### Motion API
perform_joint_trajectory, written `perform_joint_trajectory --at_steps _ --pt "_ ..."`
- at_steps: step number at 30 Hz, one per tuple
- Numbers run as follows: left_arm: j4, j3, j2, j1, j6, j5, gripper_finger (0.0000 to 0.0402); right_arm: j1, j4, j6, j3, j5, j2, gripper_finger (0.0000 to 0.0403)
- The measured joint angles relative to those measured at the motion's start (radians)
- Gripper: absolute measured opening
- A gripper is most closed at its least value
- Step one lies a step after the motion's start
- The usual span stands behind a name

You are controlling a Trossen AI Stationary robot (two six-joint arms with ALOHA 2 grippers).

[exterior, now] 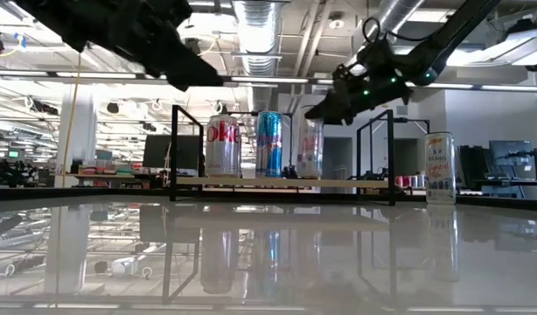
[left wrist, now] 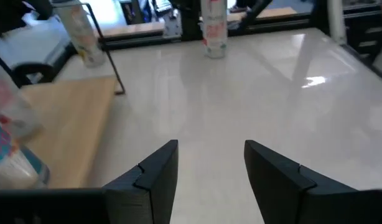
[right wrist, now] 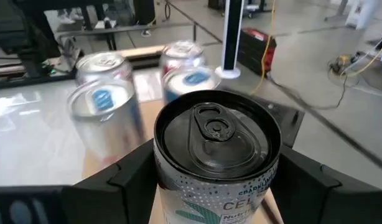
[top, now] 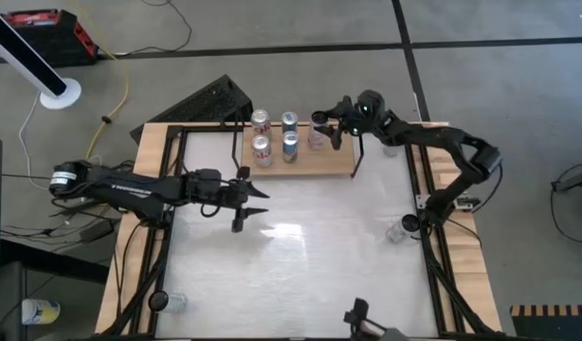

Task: Place canned beverage on shelf
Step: Put the left white pink soda can on the shelf

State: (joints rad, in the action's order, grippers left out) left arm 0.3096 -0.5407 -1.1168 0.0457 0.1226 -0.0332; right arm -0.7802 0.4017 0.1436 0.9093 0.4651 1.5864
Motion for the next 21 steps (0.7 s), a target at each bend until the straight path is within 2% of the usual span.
perform_joint_trajectory --at_steps 4,13,21 --pt "-0.051 0.0 0.07 -0.026 -0.035 -0.009 0.0169 -0.021 -0.005 0.006 0.059 0.036 0.064 0.0277" --pt "-0.172 0.0 0.219 -0.091 -0.038 0.01 0.0169 -0.021 -0.13 0.071 0.2 0.038 0.152 0.0277" --pt "-0.211 0.0 0.265 -0.114 -0.007 0.025 0.0169 -0.028 -0.155 0.094 0.208 0.005 0.152 0.0287"
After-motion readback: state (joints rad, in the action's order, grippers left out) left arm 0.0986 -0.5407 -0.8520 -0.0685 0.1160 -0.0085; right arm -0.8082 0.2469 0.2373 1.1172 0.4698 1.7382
